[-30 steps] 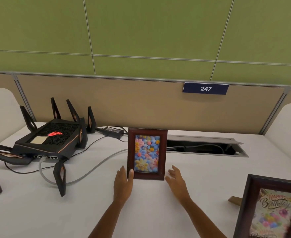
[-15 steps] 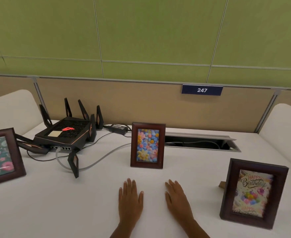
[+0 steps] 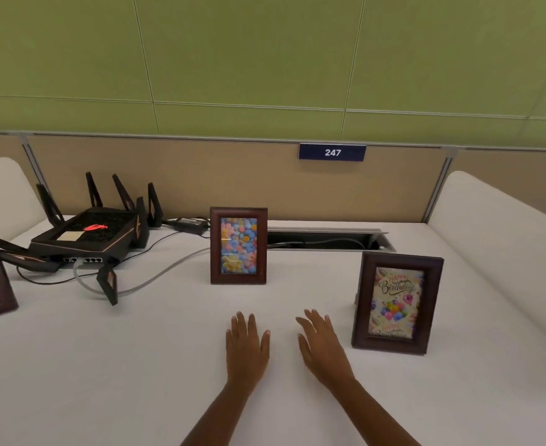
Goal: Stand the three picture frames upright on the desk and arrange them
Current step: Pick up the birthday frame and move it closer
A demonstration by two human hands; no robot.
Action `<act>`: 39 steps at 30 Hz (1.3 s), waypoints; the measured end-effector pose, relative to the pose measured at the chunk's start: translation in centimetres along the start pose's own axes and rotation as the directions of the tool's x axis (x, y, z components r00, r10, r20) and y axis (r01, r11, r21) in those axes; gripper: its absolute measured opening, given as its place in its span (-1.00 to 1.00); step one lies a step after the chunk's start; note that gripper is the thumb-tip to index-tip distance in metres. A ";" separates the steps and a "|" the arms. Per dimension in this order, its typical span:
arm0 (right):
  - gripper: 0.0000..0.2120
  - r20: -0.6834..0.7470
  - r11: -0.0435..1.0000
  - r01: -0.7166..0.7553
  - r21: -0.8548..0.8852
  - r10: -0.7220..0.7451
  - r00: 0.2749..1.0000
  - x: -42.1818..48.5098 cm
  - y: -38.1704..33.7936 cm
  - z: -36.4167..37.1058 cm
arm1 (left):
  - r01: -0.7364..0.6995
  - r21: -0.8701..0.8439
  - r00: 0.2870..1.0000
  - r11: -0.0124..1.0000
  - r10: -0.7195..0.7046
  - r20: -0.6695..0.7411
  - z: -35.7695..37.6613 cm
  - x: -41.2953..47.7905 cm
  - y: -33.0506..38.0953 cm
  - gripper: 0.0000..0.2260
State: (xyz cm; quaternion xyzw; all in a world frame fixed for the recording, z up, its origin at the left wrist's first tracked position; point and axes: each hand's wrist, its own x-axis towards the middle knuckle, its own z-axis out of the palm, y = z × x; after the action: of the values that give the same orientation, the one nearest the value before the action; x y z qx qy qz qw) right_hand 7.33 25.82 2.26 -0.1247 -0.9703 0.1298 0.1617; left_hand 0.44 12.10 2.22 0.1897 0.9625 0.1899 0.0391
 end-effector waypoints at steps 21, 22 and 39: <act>-0.61 -0.531 0.925 -0.115 0.363 0.306 0.790 -1.1 10.7 -15.2 | -0.116 -0.548 0.984 0.829 0.173 0.053 -1.4 -0.3 16.7 -0.49; -0.61 -0.524 0.910 -0.146 0.389 0.349 0.777 -1.2 11.4 -15.4 | -0.111 -0.552 0.983 0.826 0.174 0.064 -1.4 -0.3 17.1 -0.48; -0.52 0.353 0.247 -0.513 0.822 0.487 0.799 -1.3 17.4 -12.4 | 0.099 -0.737 0.930 0.669 0.201 0.307 0.9 1.3 18.2 -0.53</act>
State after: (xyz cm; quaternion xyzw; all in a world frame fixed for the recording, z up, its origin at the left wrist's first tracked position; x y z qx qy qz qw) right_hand 16.26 44.33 8.14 -0.3192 -0.6605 0.6651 0.1398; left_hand 5.78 28.53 8.31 0.2164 0.7713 0.5267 0.2843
